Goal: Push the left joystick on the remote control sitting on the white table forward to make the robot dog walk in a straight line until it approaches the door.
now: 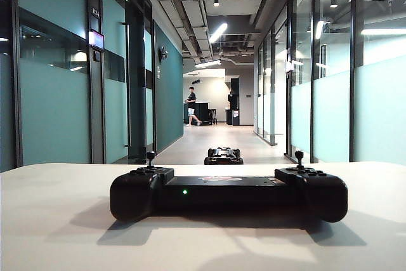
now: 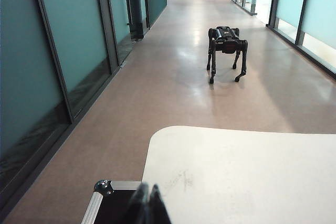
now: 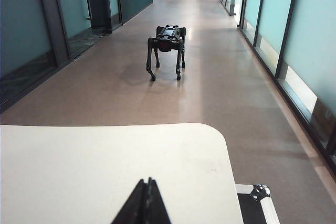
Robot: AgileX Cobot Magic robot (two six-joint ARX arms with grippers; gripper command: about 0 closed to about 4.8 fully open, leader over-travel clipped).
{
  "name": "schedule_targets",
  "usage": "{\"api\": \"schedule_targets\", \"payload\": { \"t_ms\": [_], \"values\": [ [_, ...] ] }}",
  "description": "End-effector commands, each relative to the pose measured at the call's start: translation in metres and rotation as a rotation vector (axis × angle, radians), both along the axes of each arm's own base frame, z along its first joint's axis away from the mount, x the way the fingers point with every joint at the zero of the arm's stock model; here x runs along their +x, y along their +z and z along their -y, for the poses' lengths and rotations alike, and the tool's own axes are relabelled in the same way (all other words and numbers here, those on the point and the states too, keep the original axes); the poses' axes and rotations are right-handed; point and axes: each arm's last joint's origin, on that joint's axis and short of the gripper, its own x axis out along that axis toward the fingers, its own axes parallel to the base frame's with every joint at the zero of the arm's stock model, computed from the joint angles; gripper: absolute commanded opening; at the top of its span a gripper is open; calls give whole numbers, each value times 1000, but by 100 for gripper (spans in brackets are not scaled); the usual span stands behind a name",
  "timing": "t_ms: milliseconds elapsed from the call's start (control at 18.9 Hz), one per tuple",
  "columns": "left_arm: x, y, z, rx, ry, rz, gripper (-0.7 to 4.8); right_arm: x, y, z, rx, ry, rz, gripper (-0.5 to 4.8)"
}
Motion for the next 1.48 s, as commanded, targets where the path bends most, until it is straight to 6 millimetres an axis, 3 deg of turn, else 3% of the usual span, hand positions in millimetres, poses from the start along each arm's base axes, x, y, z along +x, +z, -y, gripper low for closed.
{"api": "schedule_targets", "payload": {
  "t_ms": [53,371,583,1060,1484],
  "values": [
    [0,3,0,0,3,22,-5,0,0,0,-1,-3,11,-1],
    [0,4,0,-2,-1,29,-5,0,0,0,0,-3,17,-1],
    [-3,16,0,-32,-3,77,-5,-2,13,0,20,-2,51,-2],
    [-6,68,1,-61,-35,88,-5,-6,75,0,41,4,90,-2],
    [30,126,2,-80,-61,-58,-5,24,131,-10,40,108,-103,-2]
  ]
}}
